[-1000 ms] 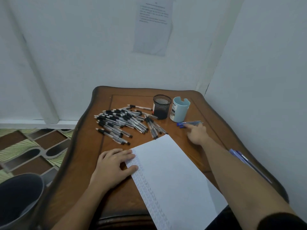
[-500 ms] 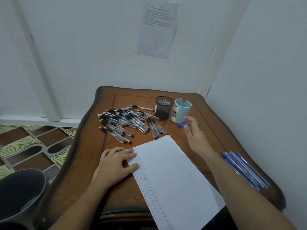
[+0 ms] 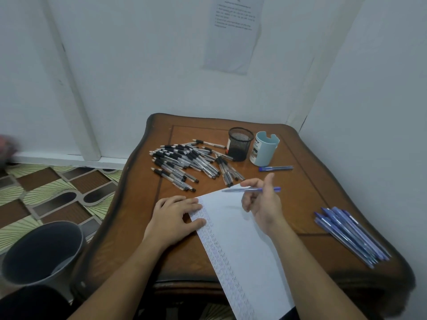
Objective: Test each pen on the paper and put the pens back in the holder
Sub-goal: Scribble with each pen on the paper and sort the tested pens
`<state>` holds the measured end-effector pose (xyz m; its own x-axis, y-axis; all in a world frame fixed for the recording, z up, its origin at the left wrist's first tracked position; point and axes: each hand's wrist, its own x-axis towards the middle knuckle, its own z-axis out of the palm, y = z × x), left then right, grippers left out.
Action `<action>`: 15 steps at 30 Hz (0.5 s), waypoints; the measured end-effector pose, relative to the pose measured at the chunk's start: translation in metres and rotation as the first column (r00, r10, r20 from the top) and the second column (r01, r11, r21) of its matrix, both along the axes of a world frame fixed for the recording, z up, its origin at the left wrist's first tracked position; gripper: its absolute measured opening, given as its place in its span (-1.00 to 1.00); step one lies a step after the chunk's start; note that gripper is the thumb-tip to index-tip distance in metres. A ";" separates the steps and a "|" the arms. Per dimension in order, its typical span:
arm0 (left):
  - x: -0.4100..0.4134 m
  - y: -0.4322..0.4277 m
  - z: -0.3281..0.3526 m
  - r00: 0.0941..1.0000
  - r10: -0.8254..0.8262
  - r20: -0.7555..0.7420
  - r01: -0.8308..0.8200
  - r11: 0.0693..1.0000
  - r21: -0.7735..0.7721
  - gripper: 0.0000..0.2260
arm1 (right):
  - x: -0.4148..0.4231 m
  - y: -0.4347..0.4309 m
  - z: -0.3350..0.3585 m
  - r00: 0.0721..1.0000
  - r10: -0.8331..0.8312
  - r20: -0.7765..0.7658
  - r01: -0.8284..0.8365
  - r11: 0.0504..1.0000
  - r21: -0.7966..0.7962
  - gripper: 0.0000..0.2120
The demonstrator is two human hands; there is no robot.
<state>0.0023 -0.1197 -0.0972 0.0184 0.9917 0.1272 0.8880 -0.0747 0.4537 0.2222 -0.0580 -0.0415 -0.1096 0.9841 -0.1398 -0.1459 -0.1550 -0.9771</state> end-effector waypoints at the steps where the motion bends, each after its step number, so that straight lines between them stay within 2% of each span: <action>1: 0.000 0.000 0.000 1.000 0.003 -0.001 -0.003 1.000 -0.003 -0.48 | -0.004 -0.004 -0.005 0.999 0.033 0.012 -0.033 0.999 -0.022 -0.38; 5: 0.000 0.000 0.000 1.000 0.012 -0.007 -0.012 1.000 -0.007 -0.56 | -0.015 -0.013 -0.021 0.984 0.105 0.142 -0.102 0.994 -0.027 -0.67; 11: 0.000 0.001 -0.001 1.000 0.011 -0.009 -0.011 1.000 0.000 -0.57 | -0.024 -0.015 -0.030 0.935 0.259 0.241 -0.267 0.964 0.002 -0.70; 15: 0.000 0.001 -0.002 1.000 0.013 -0.006 -0.013 1.000 0.014 -0.56 | -0.027 -0.019 -0.039 0.911 0.165 0.377 -0.205 0.976 0.070 -0.72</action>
